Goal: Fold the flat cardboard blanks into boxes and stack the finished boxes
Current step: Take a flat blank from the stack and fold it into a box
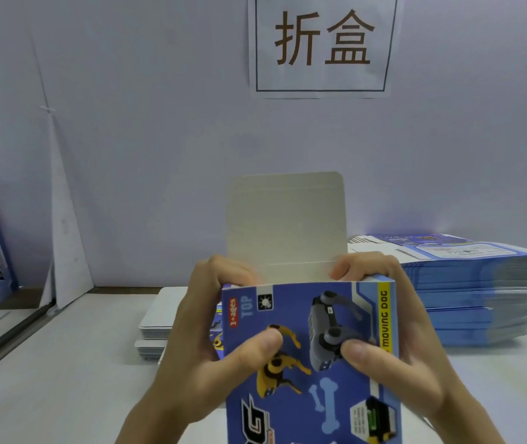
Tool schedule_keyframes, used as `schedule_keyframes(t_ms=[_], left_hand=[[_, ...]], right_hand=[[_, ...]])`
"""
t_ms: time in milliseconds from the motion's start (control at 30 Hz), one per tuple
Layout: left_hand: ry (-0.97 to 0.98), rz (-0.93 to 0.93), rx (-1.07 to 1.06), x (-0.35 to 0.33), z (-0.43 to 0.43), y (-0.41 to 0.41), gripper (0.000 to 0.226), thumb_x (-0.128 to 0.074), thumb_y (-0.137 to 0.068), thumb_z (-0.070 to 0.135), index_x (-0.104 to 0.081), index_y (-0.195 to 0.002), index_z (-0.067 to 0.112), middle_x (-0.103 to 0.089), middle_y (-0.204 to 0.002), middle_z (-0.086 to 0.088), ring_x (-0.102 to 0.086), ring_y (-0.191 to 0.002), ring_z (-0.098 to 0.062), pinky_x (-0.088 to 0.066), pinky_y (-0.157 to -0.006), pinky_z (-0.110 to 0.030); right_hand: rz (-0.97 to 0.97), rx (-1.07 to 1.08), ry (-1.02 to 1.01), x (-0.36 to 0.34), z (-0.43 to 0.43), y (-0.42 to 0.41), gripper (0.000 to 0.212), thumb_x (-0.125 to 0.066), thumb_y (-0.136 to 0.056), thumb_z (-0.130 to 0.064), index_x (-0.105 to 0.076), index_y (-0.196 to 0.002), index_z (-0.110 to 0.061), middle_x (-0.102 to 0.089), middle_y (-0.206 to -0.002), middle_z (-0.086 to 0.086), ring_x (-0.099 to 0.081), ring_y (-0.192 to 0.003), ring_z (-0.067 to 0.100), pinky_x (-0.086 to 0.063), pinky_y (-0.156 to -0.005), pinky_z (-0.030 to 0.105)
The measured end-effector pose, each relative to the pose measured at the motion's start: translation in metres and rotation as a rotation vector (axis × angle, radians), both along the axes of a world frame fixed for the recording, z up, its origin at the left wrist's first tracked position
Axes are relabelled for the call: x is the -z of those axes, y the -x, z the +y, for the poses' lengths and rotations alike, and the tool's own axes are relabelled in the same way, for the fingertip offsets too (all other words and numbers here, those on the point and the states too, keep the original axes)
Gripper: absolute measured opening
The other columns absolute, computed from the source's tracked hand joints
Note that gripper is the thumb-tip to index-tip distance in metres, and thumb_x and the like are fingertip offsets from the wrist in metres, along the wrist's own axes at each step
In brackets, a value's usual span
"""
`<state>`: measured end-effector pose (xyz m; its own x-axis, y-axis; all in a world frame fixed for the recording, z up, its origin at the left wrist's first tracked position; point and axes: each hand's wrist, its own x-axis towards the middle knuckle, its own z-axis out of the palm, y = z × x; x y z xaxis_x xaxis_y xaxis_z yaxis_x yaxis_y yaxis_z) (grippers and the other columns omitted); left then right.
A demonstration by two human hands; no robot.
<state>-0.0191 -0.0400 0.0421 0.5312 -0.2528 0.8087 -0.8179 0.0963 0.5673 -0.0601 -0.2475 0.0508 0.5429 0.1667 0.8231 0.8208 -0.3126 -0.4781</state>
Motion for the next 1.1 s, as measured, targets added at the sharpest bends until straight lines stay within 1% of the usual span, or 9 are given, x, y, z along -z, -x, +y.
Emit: schedule_keyframes(t_ms=[133, 300, 433, 600, 767, 833, 900, 1033, 1100], left_hand=[[0.112, 0.017, 0.039, 0.0, -0.005, 0.002, 0.018, -0.064, -0.074, 0.026, -0.055, -0.089, 0.022, -0.059, -0.093, 0.002, -0.061, -0.085, -0.02, -0.054, -0.067, -0.033], [0.118, 0.078, 0.069, 0.001, -0.008, 0.004, 0.017, -0.068, -0.073, 0.03, -0.056, -0.084, 0.025, -0.056, -0.075, 0.002, -0.058, -0.064, -0.019, -0.054, -0.057, -0.03], [0.142, 0.075, 0.111, 0.0, -0.006, 0.002, 0.012, -0.067, -0.074, 0.026, -0.056, -0.079, 0.026, -0.056, -0.074, 0.008, -0.058, -0.065, -0.009, -0.052, -0.06, -0.022], [0.142, 0.035, 0.049, -0.001, -0.005, 0.002, 0.01, -0.062, -0.076, 0.027, -0.053, -0.074, 0.026, -0.048, -0.071, 0.0, -0.045, -0.063, -0.028, -0.043, -0.057, -0.041], [0.151, 0.033, 0.052, -0.004, -0.001, 0.0, 0.012, -0.059, -0.076, 0.025, -0.05, -0.068, 0.022, -0.05, -0.071, 0.002, -0.046, -0.064, -0.026, -0.04, -0.057, -0.036], [0.122, -0.014, -0.015, -0.009, -0.001, 0.003, 0.009, -0.058, -0.077, 0.027, -0.059, -0.086, 0.028, -0.059, -0.099, 0.005, -0.059, -0.09, -0.016, -0.049, -0.065, -0.025], [0.134, -0.066, -0.085, -0.011, -0.002, 0.003, 0.038, -0.058, -0.079, 0.026, -0.055, -0.114, 0.038, -0.051, -0.129, 0.005, -0.053, -0.12, -0.013, -0.051, -0.084, -0.02], [-0.055, -0.187, -0.259, -0.015, -0.008, 0.007, 0.071, -0.065, -0.08, 0.036, -0.034, -0.143, 0.028, -0.042, -0.14, 0.006, -0.044, -0.131, -0.011, -0.042, -0.096, -0.011], [-0.211, -0.239, -0.358, -0.006, -0.017, 0.007, 0.1, -0.069, -0.072, 0.052, -0.018, -0.151, 0.02, -0.03, -0.149, 0.001, -0.035, -0.138, -0.009, -0.036, -0.101, -0.009]], right_hand=[[0.007, 0.005, 0.008, 0.0, 0.001, 0.0, 0.048, -0.061, -0.068, -0.029, -0.049, -0.112, -0.016, -0.056, -0.113, 0.001, -0.056, -0.099, 0.021, -0.047, -0.08, 0.029], [0.063, -0.044, -0.047, -0.001, 0.001, 0.002, 0.033, -0.064, -0.066, -0.027, -0.047, -0.093, -0.02, -0.047, -0.087, 0.005, -0.046, -0.073, 0.032, -0.042, -0.059, 0.04], [0.046, 0.005, -0.006, 0.0, 0.004, 0.001, 0.041, -0.064, -0.067, -0.029, -0.05, -0.105, -0.021, -0.055, -0.104, -0.001, -0.054, -0.085, 0.025, -0.047, -0.069, 0.033], [0.056, -0.019, -0.02, 0.0, 0.004, 0.002, 0.036, -0.065, -0.067, -0.028, -0.049, -0.098, -0.021, -0.051, -0.098, -0.001, -0.051, -0.084, 0.024, -0.044, -0.067, 0.031], [0.046, 0.008, 0.031, -0.003, 0.008, 0.006, 0.034, -0.067, -0.065, -0.03, -0.047, -0.093, -0.022, -0.05, -0.1, -0.004, -0.051, -0.088, 0.018, -0.044, -0.071, 0.021], [-0.024, 0.064, 0.054, -0.006, 0.008, 0.008, 0.034, -0.066, -0.067, -0.031, -0.046, -0.094, -0.021, -0.049, -0.104, 0.001, -0.051, -0.096, 0.019, -0.043, -0.076, 0.021], [-0.175, 0.243, 0.074, -0.006, 0.01, 0.006, 0.037, -0.064, -0.069, -0.031, -0.043, -0.098, -0.021, -0.046, -0.118, 0.001, -0.045, -0.12, 0.018, -0.036, -0.092, 0.017], [-0.3, 0.519, -0.066, -0.002, 0.019, -0.001, 0.046, -0.066, -0.068, -0.035, -0.037, -0.104, -0.029, -0.02, -0.142, 0.01, -0.024, -0.136, -0.002, -0.027, -0.1, 0.005], [-0.224, 0.44, -0.13, 0.002, 0.021, -0.001, 0.045, -0.068, -0.068, -0.04, -0.038, -0.101, -0.039, -0.021, -0.145, 0.005, -0.026, -0.141, 0.012, -0.032, -0.101, 0.01]])
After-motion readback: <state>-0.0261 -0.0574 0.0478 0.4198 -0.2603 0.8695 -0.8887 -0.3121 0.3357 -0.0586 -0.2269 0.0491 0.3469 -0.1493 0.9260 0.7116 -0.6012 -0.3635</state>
